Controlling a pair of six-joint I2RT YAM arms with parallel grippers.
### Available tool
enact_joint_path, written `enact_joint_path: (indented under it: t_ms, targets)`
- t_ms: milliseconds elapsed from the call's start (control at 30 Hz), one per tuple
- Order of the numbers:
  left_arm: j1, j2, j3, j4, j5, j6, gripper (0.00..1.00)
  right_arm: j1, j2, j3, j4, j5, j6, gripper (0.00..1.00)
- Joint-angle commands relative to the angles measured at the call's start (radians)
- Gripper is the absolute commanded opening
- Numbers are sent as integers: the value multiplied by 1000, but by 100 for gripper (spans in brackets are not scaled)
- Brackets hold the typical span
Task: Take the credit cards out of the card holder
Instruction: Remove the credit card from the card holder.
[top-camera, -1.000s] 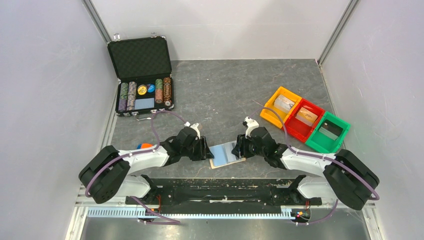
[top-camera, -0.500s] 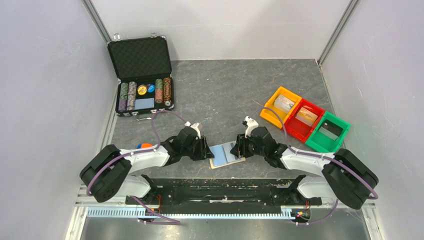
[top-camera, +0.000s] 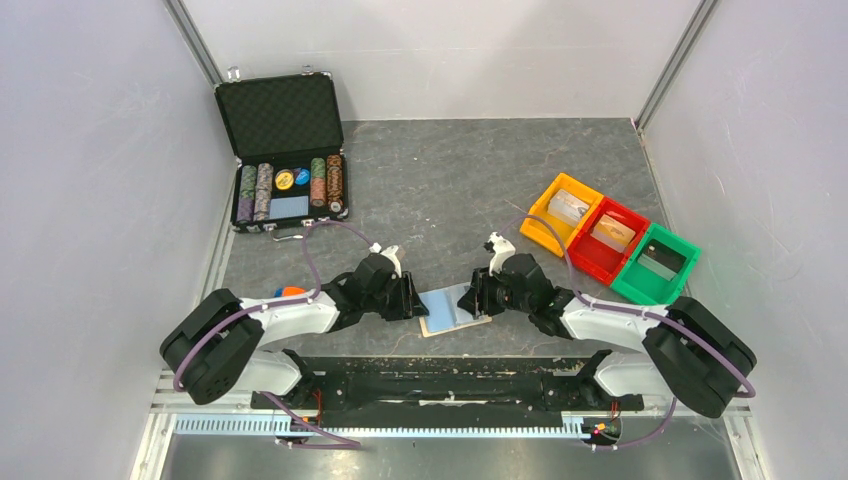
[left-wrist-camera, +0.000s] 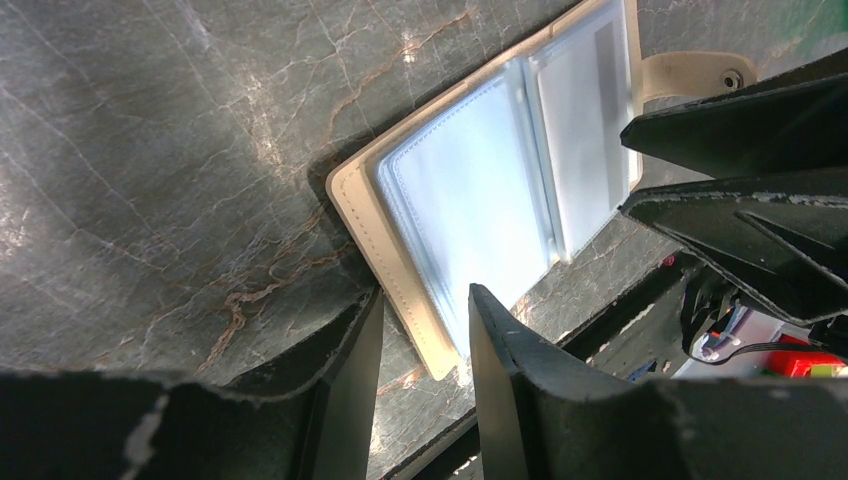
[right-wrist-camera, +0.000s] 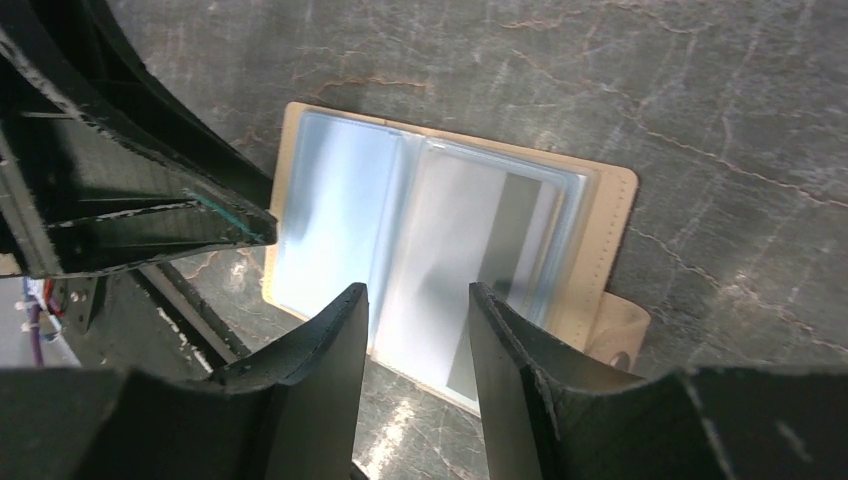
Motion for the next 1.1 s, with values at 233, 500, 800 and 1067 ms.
enact_joint_path:
  t_ms: [233, 500, 800, 1067]
  targets:
    - [-5, 0, -11, 25, 22, 33, 44, -7, -37, 19, -80, 109, -50, 44]
    - [-5, 0, -10, 25, 18, 31, 44, -7, -17, 14, -75, 98, -51, 44]
    - [-4, -9, -19, 27, 19, 27, 44, -7, 4, -5, -27, 30, -15, 44]
    - [-5, -13, -25, 40, 26, 18, 44, -8, 5, -24, 66, -57, 30, 44]
